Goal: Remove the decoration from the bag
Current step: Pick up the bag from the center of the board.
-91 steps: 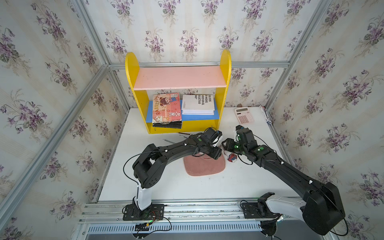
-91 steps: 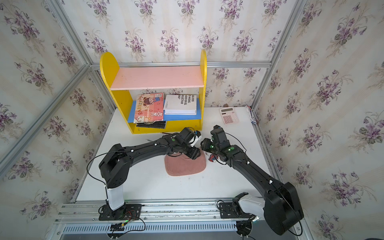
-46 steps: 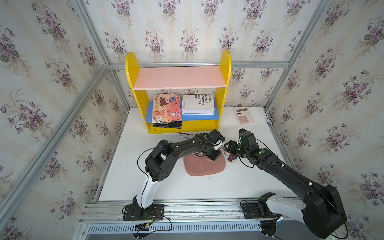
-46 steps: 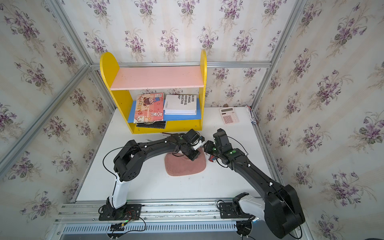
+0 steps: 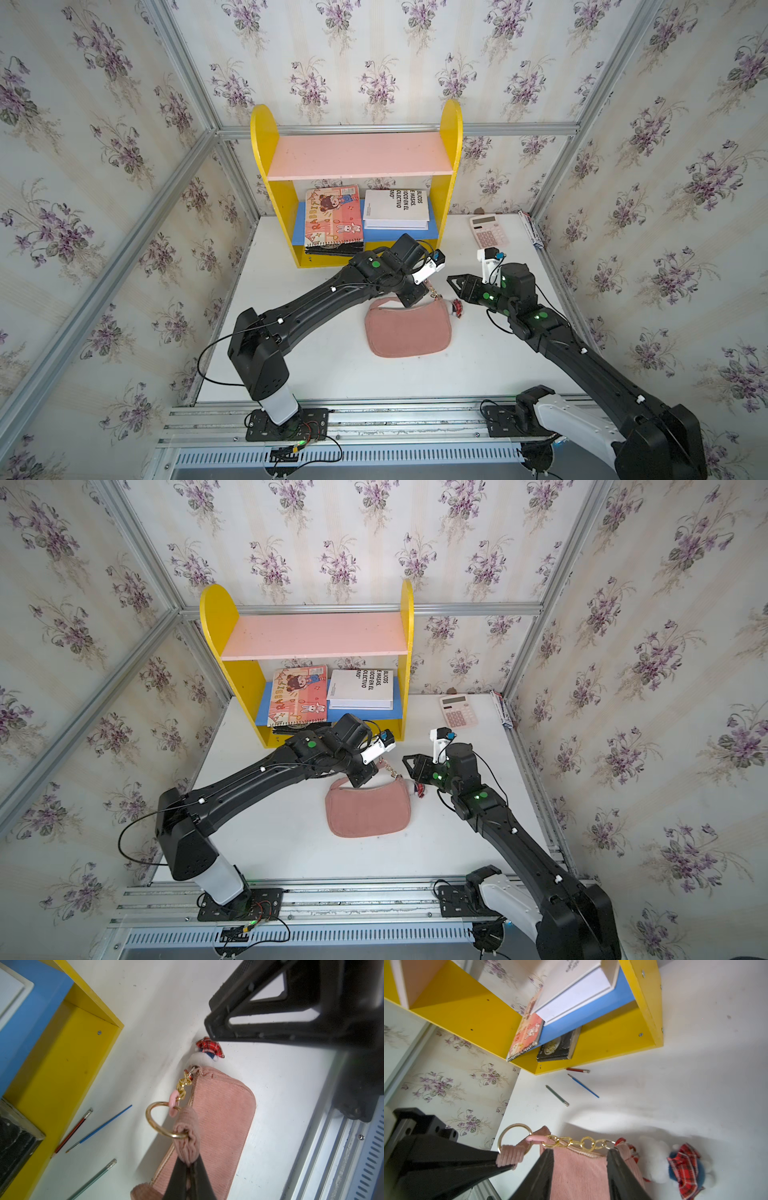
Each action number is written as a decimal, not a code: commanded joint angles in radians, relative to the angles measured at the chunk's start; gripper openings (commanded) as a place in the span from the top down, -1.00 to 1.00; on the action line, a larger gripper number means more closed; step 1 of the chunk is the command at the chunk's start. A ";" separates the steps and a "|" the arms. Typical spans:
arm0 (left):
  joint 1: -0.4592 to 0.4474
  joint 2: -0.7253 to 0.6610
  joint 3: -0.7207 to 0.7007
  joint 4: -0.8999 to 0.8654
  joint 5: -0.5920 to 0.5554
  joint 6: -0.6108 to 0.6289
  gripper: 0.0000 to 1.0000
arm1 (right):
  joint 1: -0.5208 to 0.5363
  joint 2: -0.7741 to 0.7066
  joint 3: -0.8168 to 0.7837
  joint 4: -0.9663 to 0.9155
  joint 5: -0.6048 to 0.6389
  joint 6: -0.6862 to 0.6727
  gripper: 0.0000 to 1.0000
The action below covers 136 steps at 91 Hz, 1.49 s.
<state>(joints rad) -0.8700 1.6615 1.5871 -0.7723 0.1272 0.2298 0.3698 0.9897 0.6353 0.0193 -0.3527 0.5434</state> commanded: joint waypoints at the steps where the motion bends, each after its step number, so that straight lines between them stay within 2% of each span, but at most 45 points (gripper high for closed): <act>1: 0.000 -0.047 0.023 -0.009 -0.010 0.054 1.00 | 0.001 -0.075 -0.080 0.189 -0.034 -0.114 -0.16; 14: 0.000 -0.137 0.017 0.024 0.035 0.086 1.00 | 0.012 -0.207 -0.211 0.413 -0.049 -0.212 -0.32; 23: 0.000 -0.197 -0.002 0.044 0.097 0.114 1.00 | 0.025 -0.221 -0.220 0.474 -0.109 -0.265 -0.37; 45: 0.000 -0.239 0.000 0.040 0.169 0.188 1.00 | 0.073 -0.130 -0.131 0.443 -0.264 -0.386 -0.35; 59: 0.000 -0.239 0.013 0.025 0.224 0.235 1.00 | 0.106 -0.055 -0.050 0.382 -0.251 -0.497 -0.26; 72: 0.000 -0.239 0.045 -0.009 0.223 0.274 1.00 | 0.124 0.001 0.032 0.304 -0.275 -0.561 -0.16; 83: 0.000 -0.262 0.058 -0.017 0.226 0.286 1.00 | 0.159 0.025 0.068 0.222 -0.248 -0.623 -0.11; 101: 0.000 -0.282 0.054 -0.001 0.224 0.294 1.00 | 0.220 0.032 0.056 0.281 -0.231 -0.548 0.23; 117: 0.000 -0.282 0.043 0.017 0.178 0.283 1.00 | 0.222 0.020 0.050 0.363 -0.187 -0.405 0.69; 126: 0.002 -0.286 0.033 0.075 0.106 0.219 1.00 | 0.239 0.027 0.038 0.427 -0.092 -0.282 1.00; 136: 0.018 -0.284 0.043 0.128 0.051 0.105 0.95 | 0.291 0.031 0.004 0.498 0.066 -0.220 1.00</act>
<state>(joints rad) -0.8639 1.3808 1.6211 -0.7490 0.2592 0.4587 0.6212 1.0168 0.6628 0.4000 -0.4759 0.1913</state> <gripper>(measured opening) 0.076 0.084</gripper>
